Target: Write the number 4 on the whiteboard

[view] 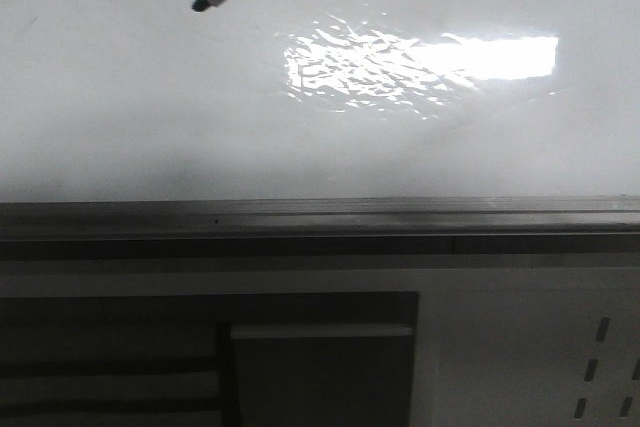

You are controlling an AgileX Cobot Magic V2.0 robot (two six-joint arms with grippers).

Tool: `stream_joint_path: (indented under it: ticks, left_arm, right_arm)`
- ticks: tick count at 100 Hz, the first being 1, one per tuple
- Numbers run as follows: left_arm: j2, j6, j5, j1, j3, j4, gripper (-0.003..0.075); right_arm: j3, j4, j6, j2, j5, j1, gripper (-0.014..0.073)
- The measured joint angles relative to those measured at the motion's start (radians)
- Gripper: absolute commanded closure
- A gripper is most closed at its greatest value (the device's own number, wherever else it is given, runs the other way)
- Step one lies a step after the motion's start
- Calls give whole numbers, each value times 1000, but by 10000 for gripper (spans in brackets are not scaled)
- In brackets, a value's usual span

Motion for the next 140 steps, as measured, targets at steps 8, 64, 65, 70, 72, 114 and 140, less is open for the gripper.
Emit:
stream_joint_path:
  ticks: [8,64,65,70,72,114,140]
  left_arm:
    - [-52,-35,-20,45,0,0,386]
    - [-586,-191,-347,396,488,-68,386]
    - [-589,-191,-351,398,495,-70,386]
    - [-605,-193,-378,398,532,-71,386]
    - [-606,-193,-385,400,545,-71,386]
    - [-615,-194,-422,400,599,-82,386]
    - [-615,-194,-436,400,599,-82,386]
  right_arm:
    - [0,-90,74,-28,-25,0,638]
    - [381,-444,636,-352,-377,0,638]
    - [383,-444,636,-352,-379,0,638]
    - [388,-444,638,-353,-392,0,638]
    - [388,-444,638,-353,-394,0,639]
    - [-2,-374,654,-90,-76,7,638]
    - [119,-319,656,-47,-405,108,639]
